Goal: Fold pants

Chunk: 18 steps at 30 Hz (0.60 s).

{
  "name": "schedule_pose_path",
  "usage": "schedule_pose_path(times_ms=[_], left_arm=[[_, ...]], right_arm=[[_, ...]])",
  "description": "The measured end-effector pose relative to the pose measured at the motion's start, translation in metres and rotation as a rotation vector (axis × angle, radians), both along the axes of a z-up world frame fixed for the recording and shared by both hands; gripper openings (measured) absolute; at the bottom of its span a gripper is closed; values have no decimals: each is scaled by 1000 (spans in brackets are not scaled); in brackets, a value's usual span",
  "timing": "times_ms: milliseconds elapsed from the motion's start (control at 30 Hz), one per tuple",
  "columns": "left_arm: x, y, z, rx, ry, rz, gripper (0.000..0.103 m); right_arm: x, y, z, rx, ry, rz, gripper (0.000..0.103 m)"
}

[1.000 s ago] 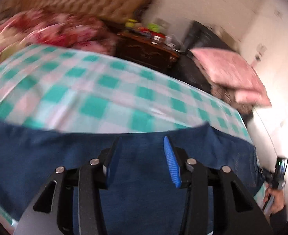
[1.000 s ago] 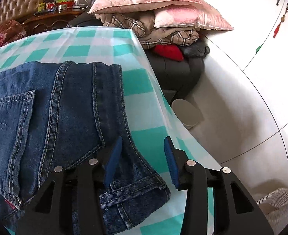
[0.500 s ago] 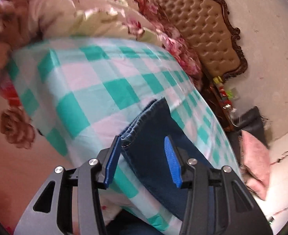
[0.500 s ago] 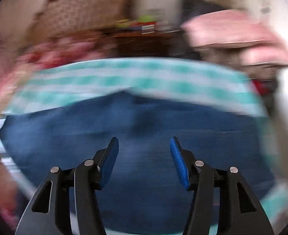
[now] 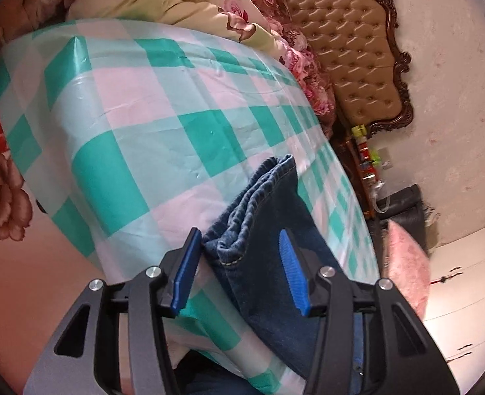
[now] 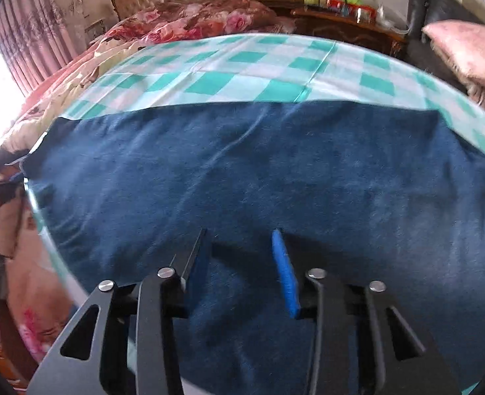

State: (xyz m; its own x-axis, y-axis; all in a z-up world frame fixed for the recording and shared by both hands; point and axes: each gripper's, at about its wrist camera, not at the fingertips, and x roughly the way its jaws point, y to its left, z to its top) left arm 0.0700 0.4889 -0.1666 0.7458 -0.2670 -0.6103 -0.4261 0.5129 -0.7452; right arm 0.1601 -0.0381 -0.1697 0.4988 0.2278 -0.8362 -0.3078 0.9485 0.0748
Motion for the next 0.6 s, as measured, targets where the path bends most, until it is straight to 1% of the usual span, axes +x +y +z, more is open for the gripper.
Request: schedule_pose_path(times_ms=[33,67,100,133,167,200,267,333,367,400,433,467,500,533,567,600], left_arm=[[-1,2,-2,-16,-14,-1,47],[-2,2,-2,-15,-19,-6,43],[-1,0,-1,12,-11,-20,39],[0,-2,2,48,8,-25,27],[0,-2,2,56,14,-27,22],[1,-2,1,31,6,-32,22],[-1,-2,5,54,9,-24,21],[0,-11,22,126,6,-32,21],[0,-17,31,164,8,-37,20],[3,-30,48,251,18,-53,20],[6,-42,63,321,18,-69,20],[10,-63,84,415,10,-94,20],[15,-83,103,499,4,-122,20],[19,-105,119,578,0,-146,20],[22,-123,132,640,-10,-165,20],[28,-156,152,735,-33,-203,20]], right_arm=[[-1,1,-1,-22,-9,7,32],[-2,3,-1,-51,-16,15,31],[-2,3,-2,-64,-18,17,31],[-2,4,-1,-65,-15,13,31],[0,3,-1,-60,-7,8,31],[2,0,-1,-53,1,3,31],[3,-2,-1,-42,15,-1,32],[4,-7,2,-17,39,-1,33],[5,-10,4,4,52,2,36],[6,-12,6,23,61,1,38],[8,-16,10,46,70,-4,38],[10,-20,13,73,82,-10,41],[13,-27,17,122,103,-22,45],[17,-37,22,186,130,-40,57],[19,-46,28,226,139,-58,63],[21,-52,33,245,136,-72,63]])
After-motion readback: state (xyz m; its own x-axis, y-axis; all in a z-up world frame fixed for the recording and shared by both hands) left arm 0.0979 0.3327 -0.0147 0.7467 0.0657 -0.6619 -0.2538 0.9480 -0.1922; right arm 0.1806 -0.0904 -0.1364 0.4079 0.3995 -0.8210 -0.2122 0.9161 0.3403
